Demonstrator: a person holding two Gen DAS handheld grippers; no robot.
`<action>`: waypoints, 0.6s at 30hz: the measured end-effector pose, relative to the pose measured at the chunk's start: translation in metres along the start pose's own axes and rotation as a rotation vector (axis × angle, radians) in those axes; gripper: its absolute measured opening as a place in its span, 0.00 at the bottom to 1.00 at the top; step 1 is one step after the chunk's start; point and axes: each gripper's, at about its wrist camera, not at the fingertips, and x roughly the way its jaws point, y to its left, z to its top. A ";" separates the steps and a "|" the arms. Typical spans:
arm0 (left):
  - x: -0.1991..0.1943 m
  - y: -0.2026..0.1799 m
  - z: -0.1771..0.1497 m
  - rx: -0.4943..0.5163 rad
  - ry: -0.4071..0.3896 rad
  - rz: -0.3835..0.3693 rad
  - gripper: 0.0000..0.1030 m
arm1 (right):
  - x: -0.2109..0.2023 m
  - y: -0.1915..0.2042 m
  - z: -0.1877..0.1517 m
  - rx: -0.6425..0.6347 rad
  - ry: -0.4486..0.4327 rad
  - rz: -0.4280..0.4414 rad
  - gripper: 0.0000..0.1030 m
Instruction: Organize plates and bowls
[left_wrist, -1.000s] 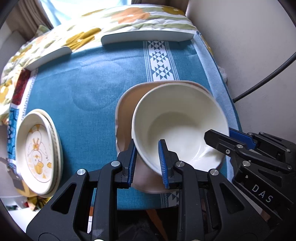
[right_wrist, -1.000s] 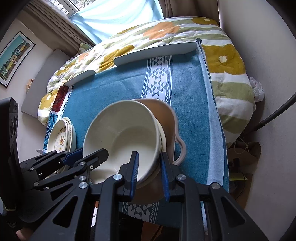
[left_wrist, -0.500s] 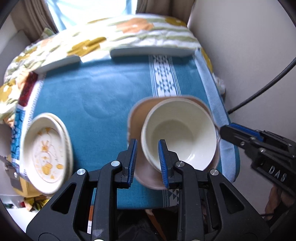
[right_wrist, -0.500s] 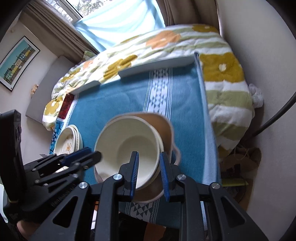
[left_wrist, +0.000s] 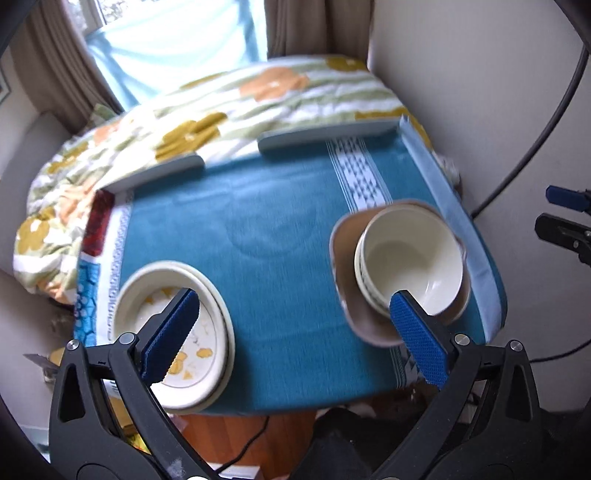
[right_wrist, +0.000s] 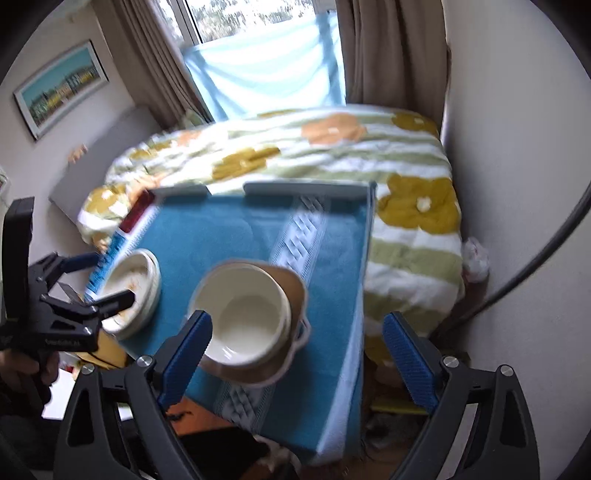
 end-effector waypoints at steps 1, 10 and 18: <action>0.008 0.001 -0.001 0.009 0.031 -0.015 0.99 | 0.003 -0.001 -0.001 0.004 0.022 -0.019 0.89; 0.063 -0.014 -0.007 0.148 0.195 -0.069 0.99 | 0.071 -0.001 -0.023 -0.024 0.323 -0.057 0.89; 0.098 -0.023 -0.007 0.194 0.280 -0.125 0.84 | 0.113 0.007 -0.030 -0.094 0.454 -0.017 0.62</action>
